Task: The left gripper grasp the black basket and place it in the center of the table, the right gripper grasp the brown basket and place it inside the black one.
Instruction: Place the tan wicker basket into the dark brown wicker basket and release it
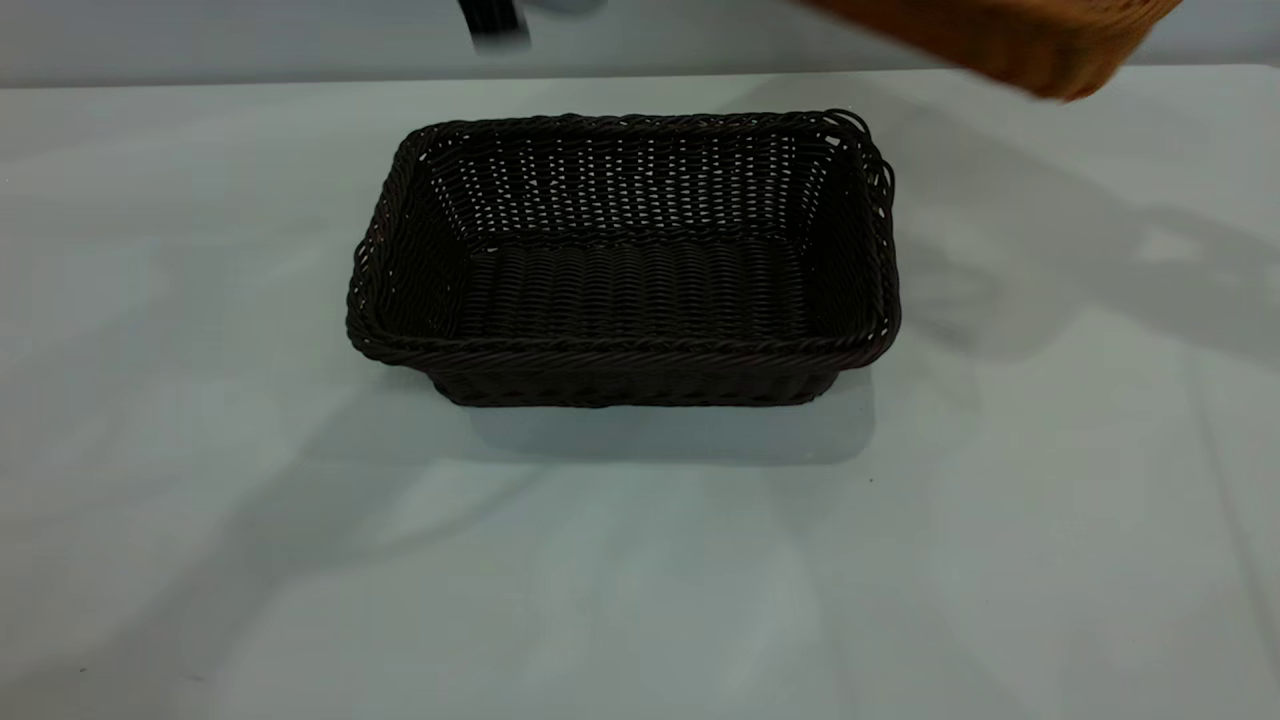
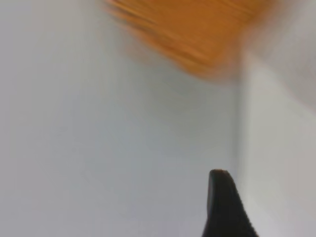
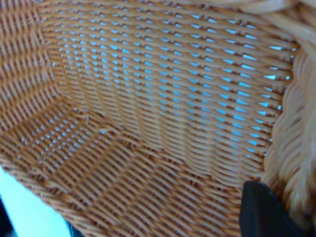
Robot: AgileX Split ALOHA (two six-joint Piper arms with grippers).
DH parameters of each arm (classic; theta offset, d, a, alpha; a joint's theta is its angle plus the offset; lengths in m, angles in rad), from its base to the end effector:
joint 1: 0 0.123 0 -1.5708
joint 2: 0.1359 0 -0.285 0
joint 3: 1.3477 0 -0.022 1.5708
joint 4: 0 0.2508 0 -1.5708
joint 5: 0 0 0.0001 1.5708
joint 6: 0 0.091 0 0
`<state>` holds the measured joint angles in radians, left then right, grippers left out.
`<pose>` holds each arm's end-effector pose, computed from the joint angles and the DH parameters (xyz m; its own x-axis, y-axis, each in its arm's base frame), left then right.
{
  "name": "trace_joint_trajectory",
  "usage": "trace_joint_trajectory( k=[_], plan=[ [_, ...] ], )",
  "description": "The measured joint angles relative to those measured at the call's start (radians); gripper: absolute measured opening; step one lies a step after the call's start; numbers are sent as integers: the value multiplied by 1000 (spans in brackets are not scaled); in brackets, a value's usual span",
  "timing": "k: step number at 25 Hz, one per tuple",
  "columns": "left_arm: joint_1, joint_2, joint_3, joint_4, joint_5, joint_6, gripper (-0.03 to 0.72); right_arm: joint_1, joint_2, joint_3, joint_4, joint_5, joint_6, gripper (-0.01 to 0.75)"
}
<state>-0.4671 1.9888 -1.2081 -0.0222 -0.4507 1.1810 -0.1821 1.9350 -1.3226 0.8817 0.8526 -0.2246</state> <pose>0.3979 -0.1997 0.2000 0.3198 0.8659 -0.3846 0.3730 0.2581 0.8912 0.3976 -0.0194 0.1987 -0.8465 0.5153 -0.1336 0.3151 0.6873 0.6545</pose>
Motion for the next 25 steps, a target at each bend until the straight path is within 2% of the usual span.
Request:
trace_joint_trajectory(
  k=[3,6,12,14,17,25],
  plan=[
    [46,-88,0,-73,-62,0,395,77,32,-5,-1,62,-34,76],
    [82,-157,0,-206,-176,0,395,162,69,-5,17,71,-67,77],
    [89,-183,1,-527,-573,0,395,296,130,-7,66,68,-120,79],
    [90,-184,1,-612,-665,0,395,321,156,-8,67,69,-129,79],
    [91,-185,1,-675,-697,1,395,337,212,-33,55,75,-133,79],
    [91,-185,1,-693,-701,22,395,335,288,-120,11,115,-137,79]
  ],
)
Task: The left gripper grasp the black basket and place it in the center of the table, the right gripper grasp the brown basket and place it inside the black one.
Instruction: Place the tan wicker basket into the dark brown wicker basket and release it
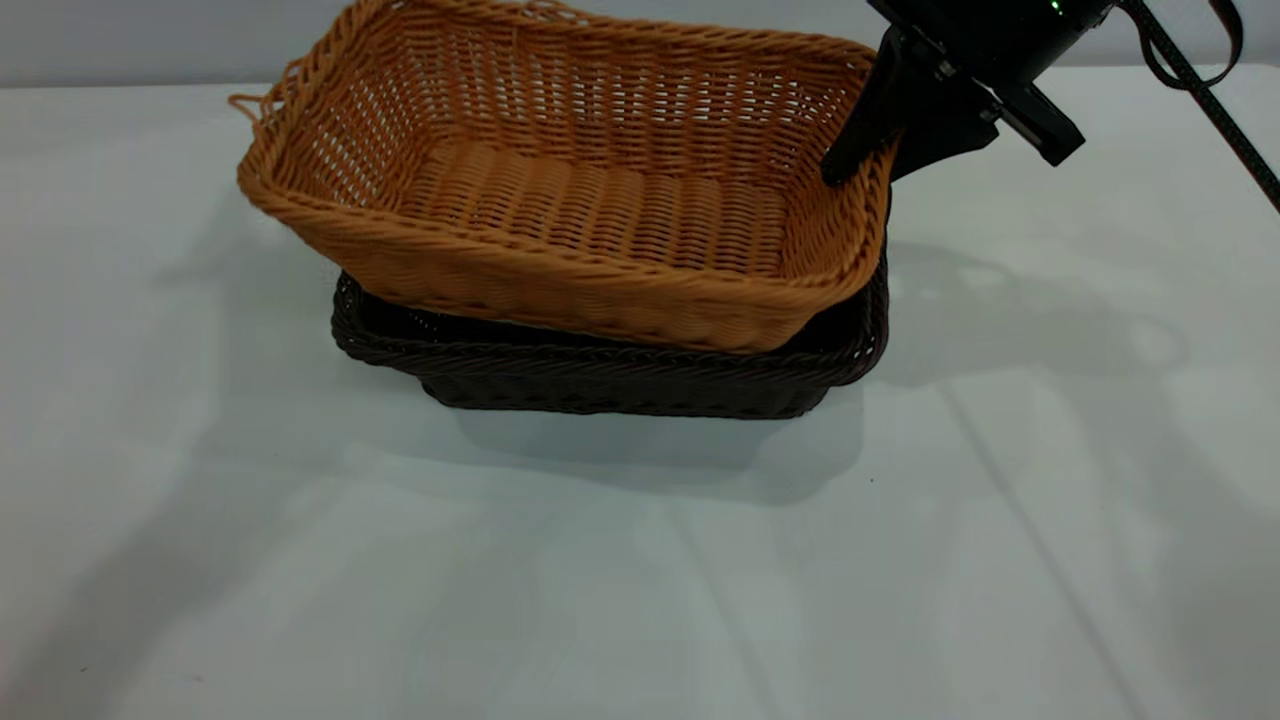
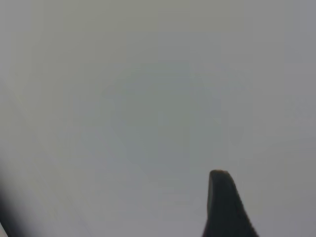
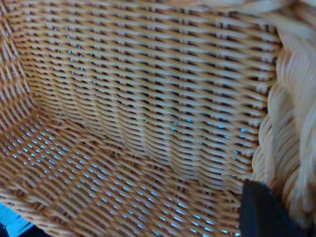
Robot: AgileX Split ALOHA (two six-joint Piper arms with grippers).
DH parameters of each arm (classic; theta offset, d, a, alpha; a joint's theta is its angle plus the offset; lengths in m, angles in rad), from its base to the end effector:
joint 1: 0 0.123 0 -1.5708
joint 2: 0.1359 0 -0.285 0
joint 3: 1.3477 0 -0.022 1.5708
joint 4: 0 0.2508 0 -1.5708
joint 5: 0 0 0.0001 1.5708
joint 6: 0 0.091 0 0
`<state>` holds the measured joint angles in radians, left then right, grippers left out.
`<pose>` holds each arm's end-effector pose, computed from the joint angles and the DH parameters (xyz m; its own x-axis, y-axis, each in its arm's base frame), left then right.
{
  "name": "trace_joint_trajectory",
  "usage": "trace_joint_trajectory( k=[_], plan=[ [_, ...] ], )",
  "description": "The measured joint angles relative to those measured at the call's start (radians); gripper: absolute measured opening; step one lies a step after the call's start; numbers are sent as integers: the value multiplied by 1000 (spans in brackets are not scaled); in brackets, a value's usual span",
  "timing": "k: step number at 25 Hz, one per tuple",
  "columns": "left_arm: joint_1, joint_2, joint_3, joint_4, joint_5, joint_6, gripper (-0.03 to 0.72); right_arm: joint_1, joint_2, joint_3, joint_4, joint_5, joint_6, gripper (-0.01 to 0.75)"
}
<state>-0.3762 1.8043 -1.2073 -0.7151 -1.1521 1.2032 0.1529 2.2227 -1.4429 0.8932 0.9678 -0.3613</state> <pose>0.3879 -0.0946 0.3222 0.1624 0.5904 -0.7906 -0.4780 0.7480 0.4604 0.4049 0.1215 0.1117 -0.9989 0.0400 0.0241 0.0461 0.7585 0.6500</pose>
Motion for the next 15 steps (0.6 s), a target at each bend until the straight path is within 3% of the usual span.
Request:
trace_joint_trajectory(
  k=[9,15],
  plan=[
    [0,0,0,0,-6,3,395,-3,1,-75,-171,34,64,85],
    [0,0,0,0,-6,4,395,-2,2,-75,-173,23,79,129]
  ],
)
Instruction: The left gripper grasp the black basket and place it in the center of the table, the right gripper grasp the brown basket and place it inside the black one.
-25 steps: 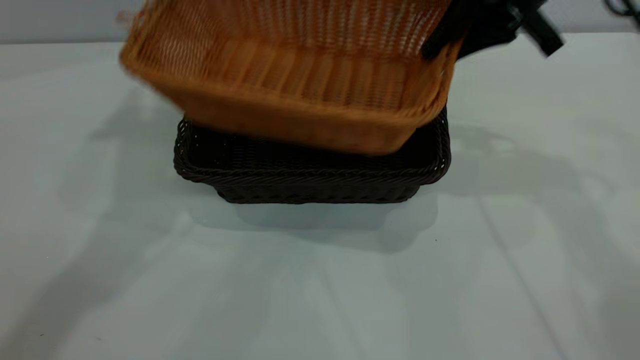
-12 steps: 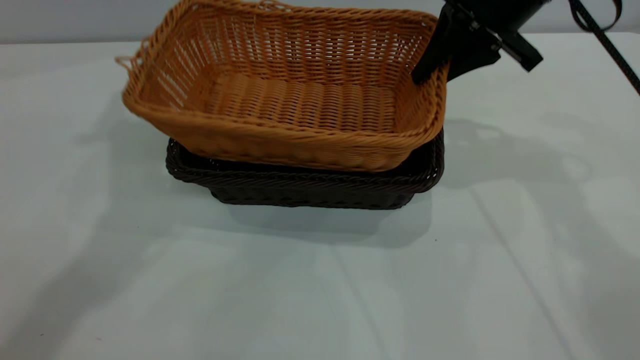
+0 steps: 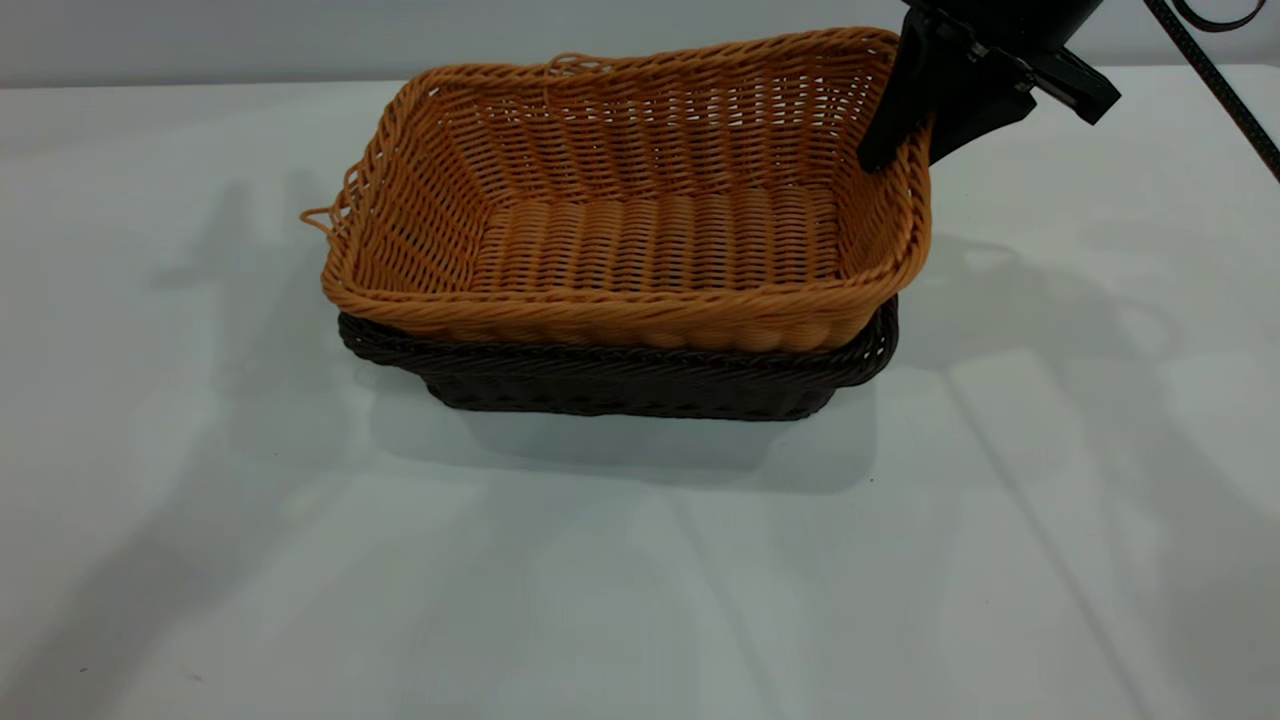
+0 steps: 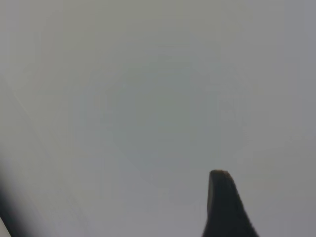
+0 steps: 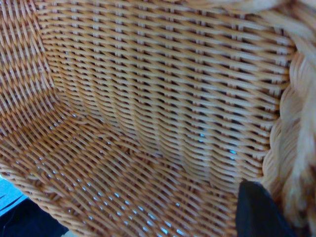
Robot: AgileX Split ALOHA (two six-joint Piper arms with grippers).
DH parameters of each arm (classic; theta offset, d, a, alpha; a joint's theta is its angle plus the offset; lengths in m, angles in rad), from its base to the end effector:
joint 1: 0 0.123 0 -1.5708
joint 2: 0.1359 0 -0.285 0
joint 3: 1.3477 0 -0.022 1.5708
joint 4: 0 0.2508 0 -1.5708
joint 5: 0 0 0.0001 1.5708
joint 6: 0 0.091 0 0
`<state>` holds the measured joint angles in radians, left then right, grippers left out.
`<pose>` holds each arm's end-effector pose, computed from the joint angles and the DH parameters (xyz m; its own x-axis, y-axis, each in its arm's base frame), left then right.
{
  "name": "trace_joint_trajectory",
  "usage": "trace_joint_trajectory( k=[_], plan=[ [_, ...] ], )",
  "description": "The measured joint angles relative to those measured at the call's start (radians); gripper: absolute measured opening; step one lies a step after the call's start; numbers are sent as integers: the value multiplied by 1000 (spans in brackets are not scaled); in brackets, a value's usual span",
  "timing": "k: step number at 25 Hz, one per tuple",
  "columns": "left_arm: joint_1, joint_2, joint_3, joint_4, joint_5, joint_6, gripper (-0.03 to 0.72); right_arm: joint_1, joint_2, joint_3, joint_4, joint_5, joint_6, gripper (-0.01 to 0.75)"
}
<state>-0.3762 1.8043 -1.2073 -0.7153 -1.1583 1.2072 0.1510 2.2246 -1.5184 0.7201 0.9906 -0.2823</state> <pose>0.3876 -0.0944 0.3226 0.1623 0.5940 -0.7880 -0.4837 0.7439 0.4611 0.4144 0.1139 0.1205 -0.9999 -0.0128 -0.0059 -0.0139 0.8300 0.5575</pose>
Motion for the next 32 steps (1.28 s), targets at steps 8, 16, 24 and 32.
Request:
trace_joint_trajectory(
  k=[8,16,24,32],
  plan=[
    [0,0,0,0,0,0,395,19,0,-7,1,-45,0,435],
    [0,0,0,0,0,0,395,19,0,-116,-54,57,-4,595],
    [0,0,0,0,42,0,395,19,0,-243,-131,211,58,569],
    [1,-38,0,-62,578,3,395,19,-91,-365,-134,225,108,565]
  ],
)
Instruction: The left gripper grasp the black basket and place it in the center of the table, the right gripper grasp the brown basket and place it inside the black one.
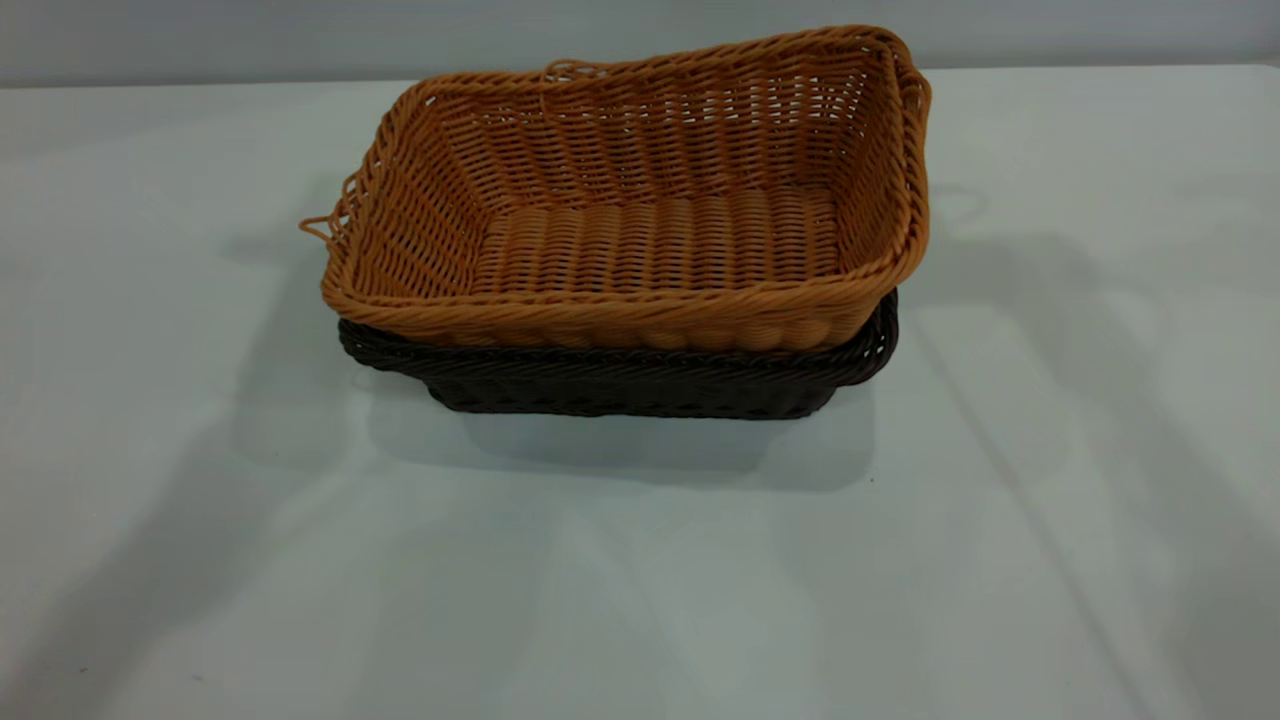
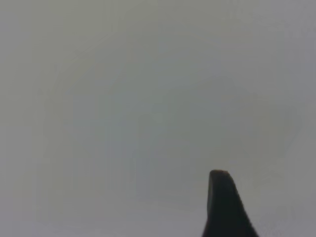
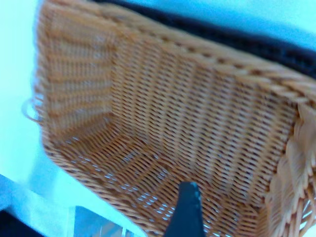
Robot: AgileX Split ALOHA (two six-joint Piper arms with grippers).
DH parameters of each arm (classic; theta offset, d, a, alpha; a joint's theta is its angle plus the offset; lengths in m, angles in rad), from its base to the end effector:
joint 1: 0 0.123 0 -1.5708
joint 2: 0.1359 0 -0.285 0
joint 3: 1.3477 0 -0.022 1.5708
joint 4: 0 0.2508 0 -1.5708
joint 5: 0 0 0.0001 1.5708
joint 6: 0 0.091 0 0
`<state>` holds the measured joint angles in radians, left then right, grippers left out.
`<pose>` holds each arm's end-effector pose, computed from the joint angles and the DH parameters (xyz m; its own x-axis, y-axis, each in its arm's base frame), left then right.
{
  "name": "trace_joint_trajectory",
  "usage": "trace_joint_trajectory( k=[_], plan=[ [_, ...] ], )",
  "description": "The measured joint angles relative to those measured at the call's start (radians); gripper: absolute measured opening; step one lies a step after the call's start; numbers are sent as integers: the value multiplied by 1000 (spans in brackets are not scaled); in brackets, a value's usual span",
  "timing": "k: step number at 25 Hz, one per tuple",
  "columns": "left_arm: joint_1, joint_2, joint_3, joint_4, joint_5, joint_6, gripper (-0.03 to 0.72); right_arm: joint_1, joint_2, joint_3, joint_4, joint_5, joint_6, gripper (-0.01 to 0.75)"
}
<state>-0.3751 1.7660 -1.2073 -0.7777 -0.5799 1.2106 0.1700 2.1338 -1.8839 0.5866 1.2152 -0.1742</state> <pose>0.3943 -0.1177 0.2952 -0.0377 0.5091 -0.8599 -0.0006 0.8605 0.5095 0.4395 0.1234 0.2470 -0.9665 -0.1198 -0.2269 -0.2234 0.8278 0.5147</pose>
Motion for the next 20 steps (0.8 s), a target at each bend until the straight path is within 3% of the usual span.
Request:
trace_joint_trajectory(
  k=[7,11,15,20],
  plan=[
    [0,-46,0,139,752,0,395,0,-256,-30,-2,19,4,565],
    [0,-133,1,218,1065,-2,395,0,-440,-30,-30,33,16,565],
    [0,-293,1,255,1263,-82,395,0,-628,-18,-88,41,58,565],
    [0,-503,1,357,1344,-275,395,0,-855,107,-139,46,87,565]
  ],
)
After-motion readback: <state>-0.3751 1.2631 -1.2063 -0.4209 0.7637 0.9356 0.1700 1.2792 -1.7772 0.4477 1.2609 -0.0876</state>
